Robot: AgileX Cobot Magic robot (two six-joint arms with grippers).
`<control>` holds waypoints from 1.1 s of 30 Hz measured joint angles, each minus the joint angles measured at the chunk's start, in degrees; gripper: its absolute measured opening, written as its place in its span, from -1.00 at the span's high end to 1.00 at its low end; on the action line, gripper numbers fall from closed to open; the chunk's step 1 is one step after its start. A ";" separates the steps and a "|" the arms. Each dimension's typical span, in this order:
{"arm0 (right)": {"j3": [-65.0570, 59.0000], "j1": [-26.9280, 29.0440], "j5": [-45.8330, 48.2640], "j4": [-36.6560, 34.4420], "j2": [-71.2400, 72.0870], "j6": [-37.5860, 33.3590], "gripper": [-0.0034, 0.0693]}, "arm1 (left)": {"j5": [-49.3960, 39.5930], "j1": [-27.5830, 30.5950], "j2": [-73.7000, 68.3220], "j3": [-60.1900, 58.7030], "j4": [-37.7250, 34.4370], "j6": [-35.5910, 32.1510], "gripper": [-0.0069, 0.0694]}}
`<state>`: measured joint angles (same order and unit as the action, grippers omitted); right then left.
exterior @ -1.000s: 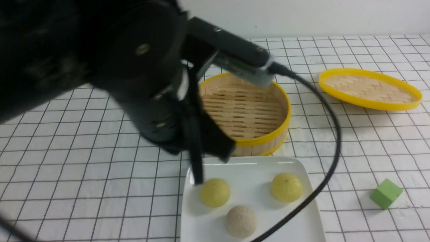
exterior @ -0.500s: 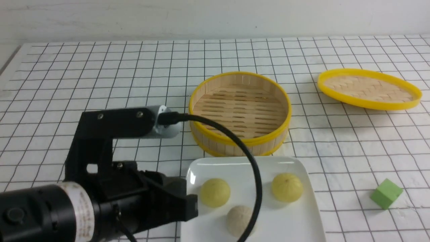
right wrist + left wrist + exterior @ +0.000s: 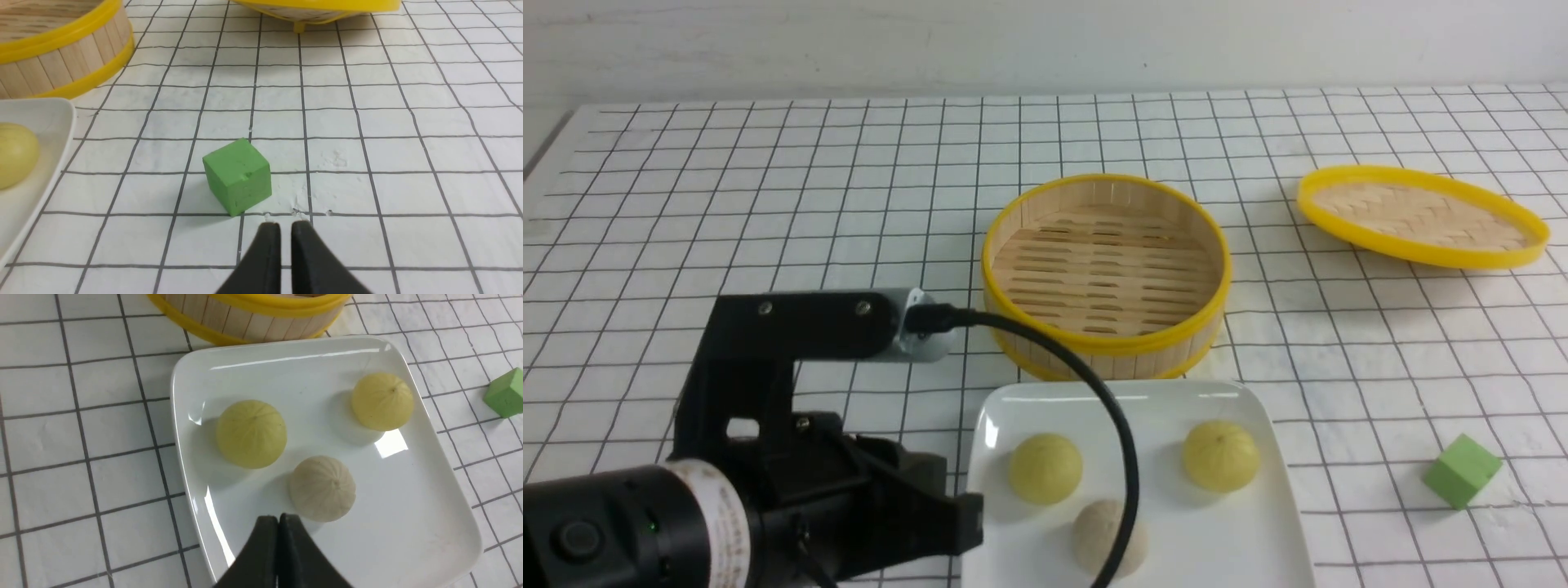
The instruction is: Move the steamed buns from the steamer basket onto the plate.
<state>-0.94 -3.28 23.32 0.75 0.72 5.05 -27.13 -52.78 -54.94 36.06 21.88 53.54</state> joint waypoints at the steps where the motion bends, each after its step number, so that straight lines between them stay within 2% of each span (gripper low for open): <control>1: 0.00 0.00 0.00 0.00 0.00 0.00 0.72 | -0.40 0.31 0.35 -0.05 0.05 0.00 0.76; 6: 0.00 0.00 0.00 0.00 0.00 0.00 0.70 | 0.39 7.29 5.81 -3.07 -1.91 -1.89 0.74; 11: 0.00 0.00 0.00 0.00 0.00 0.00 0.68 | 1.07 23.79 22.05 -14.50 -4.37 -14.44 0.73; 12: 0.00 0.00 0.00 0.00 0.00 0.00 0.68 | 1.07 24.38 22.72 -14.96 -4.52 -14.44 0.73; 14: 0.00 0.00 0.00 0.00 0.00 0.00 0.67 | 1.10 31.84 31.11 -20.69 -7.33 -22.21 0.73; 19: 0.00 0.00 0.00 0.05 0.00 0.00 0.65 | 2.34 43.83 44.64 -29.42 -13.28 -34.38 0.72; 24: 0.00 0.00 0.00 0.05 0.00 0.00 0.63 | 2.43 49.61 53.15 -33.74 -15.05 -39.83 0.71; 33: 0.00 0.00 0.00 0.05 0.00 0.00 0.59 | 4.03 50.09 55.63 -37.12 -15.05 -40.57 0.68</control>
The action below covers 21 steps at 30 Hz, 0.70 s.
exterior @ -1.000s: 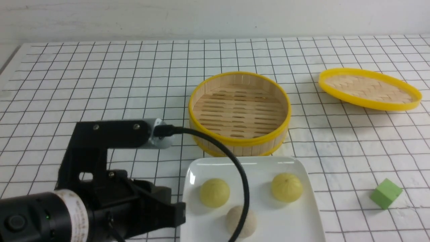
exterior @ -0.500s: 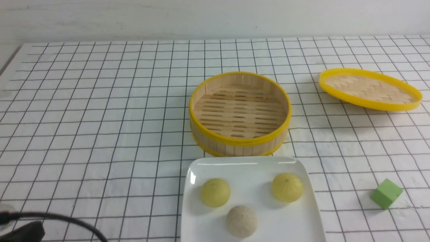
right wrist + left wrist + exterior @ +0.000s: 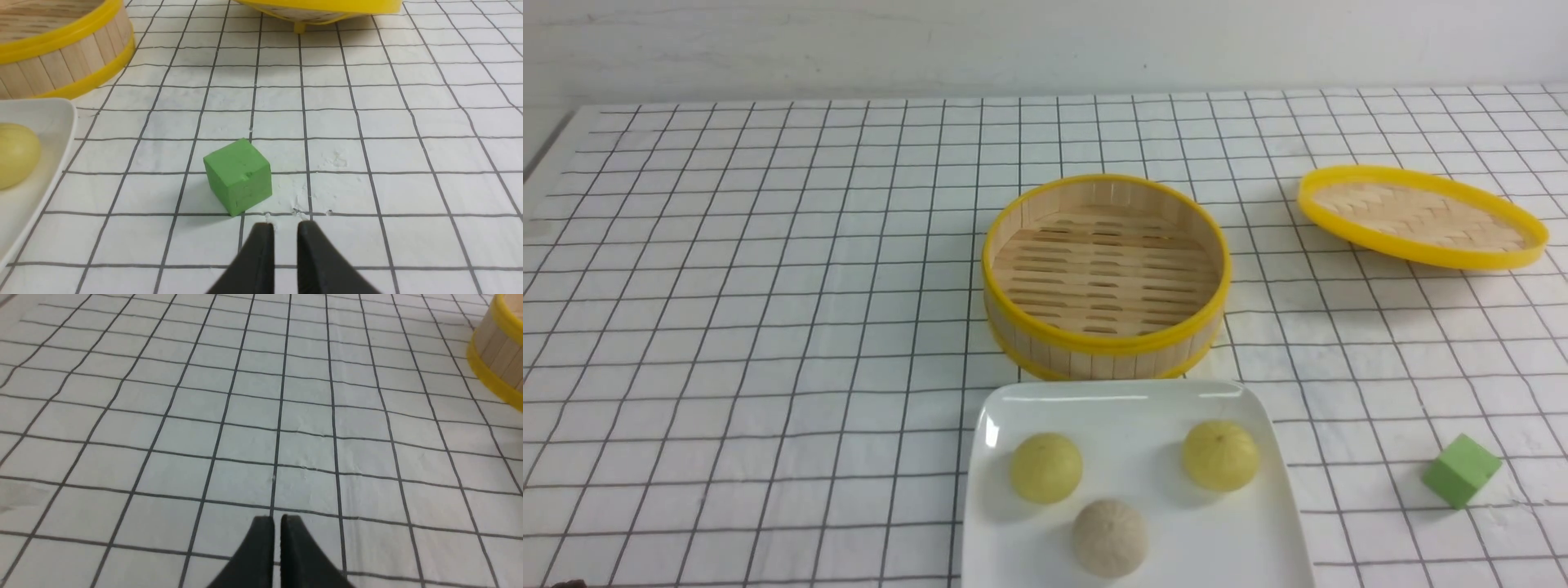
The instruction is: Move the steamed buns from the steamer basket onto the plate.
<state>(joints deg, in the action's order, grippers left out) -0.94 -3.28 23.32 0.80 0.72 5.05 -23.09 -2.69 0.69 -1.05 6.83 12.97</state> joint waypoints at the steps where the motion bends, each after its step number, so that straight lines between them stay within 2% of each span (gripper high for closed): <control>1: 0.00 0.00 0.00 0.00 0.00 0.00 0.59 | 0.38 0.00 0.00 -0.04 0.00 0.00 0.68; 21: 0.00 0.00 0.00 0.00 0.00 0.00 0.55 | 0.49 0.00 0.00 -0.04 0.18 0.00 0.63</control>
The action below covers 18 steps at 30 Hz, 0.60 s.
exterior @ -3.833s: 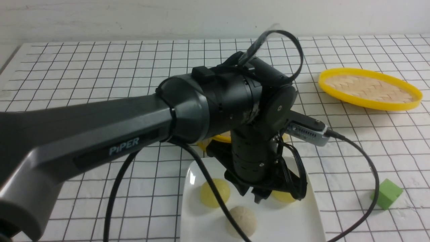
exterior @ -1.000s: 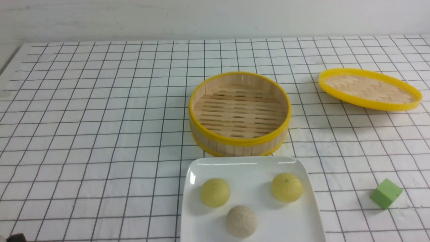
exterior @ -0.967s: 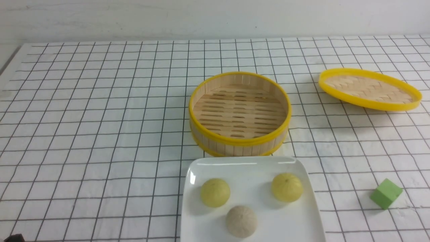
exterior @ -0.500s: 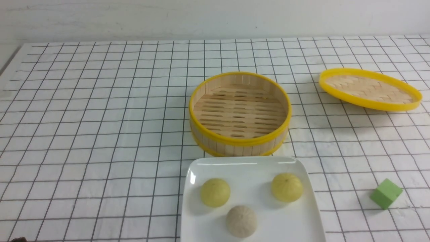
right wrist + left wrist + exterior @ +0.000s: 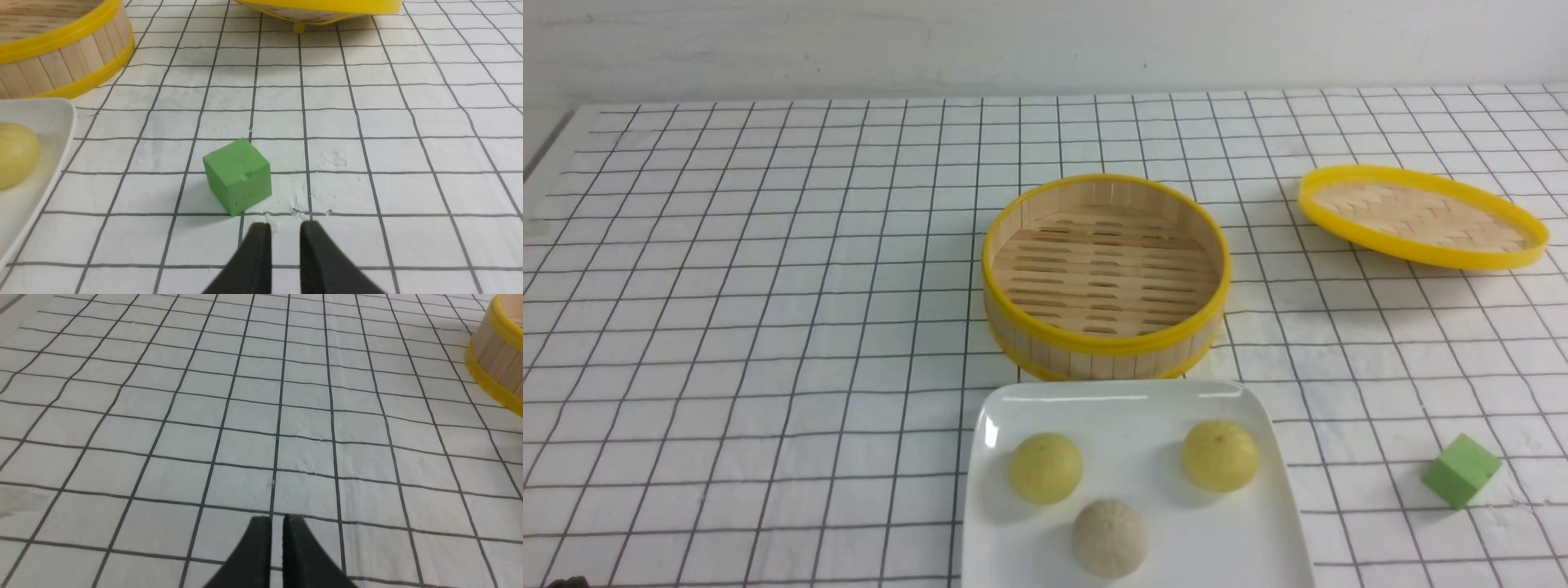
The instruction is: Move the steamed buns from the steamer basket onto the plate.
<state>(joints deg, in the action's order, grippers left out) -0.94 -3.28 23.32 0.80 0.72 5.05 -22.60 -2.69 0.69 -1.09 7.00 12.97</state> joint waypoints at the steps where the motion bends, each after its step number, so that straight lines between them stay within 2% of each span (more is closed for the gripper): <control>1: 0.00 0.00 0.00 0.00 0.00 0.00 0.55 | 0.00 0.00 0.00 0.00 0.00 0.00 0.63; 18: 0.00 0.00 0.00 0.00 0.00 0.00 0.49 | 0.00 0.00 0.00 0.00 0.04 0.00 0.60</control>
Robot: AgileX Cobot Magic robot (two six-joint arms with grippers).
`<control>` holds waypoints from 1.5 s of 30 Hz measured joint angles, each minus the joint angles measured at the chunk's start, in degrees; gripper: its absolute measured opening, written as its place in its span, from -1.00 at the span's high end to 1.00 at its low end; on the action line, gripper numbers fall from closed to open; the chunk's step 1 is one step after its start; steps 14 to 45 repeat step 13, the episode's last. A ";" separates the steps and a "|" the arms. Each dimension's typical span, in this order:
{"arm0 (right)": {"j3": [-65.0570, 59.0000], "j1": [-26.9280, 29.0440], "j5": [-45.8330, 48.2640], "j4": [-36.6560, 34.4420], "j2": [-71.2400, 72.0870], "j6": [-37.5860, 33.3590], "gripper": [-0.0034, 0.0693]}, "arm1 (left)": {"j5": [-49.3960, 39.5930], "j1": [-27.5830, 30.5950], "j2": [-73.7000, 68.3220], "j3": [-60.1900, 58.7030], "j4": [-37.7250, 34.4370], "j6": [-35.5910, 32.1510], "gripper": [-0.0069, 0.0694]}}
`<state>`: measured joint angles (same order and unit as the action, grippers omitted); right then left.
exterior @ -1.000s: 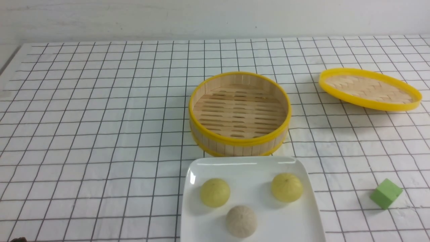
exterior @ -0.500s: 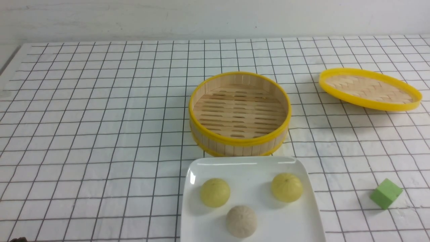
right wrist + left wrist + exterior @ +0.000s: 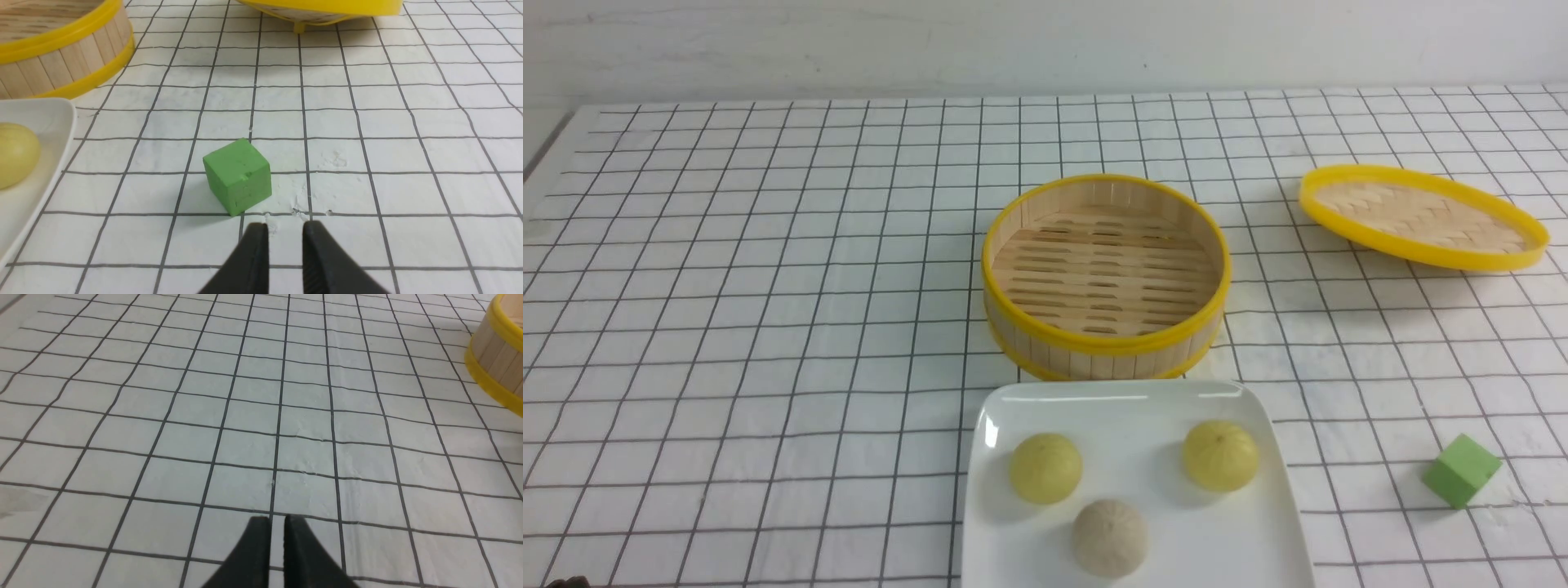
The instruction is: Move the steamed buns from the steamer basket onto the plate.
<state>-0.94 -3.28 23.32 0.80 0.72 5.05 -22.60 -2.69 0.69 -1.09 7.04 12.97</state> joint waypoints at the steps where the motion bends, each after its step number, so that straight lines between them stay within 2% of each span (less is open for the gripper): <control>1: 0.00 0.00 0.00 0.00 0.00 0.00 0.49 | 0.00 0.00 0.00 0.00 0.00 0.00 0.59; 45: 0.00 0.00 0.00 0.00 0.00 0.00 0.44 | 0.00 0.00 0.00 0.00 0.03 0.00 0.58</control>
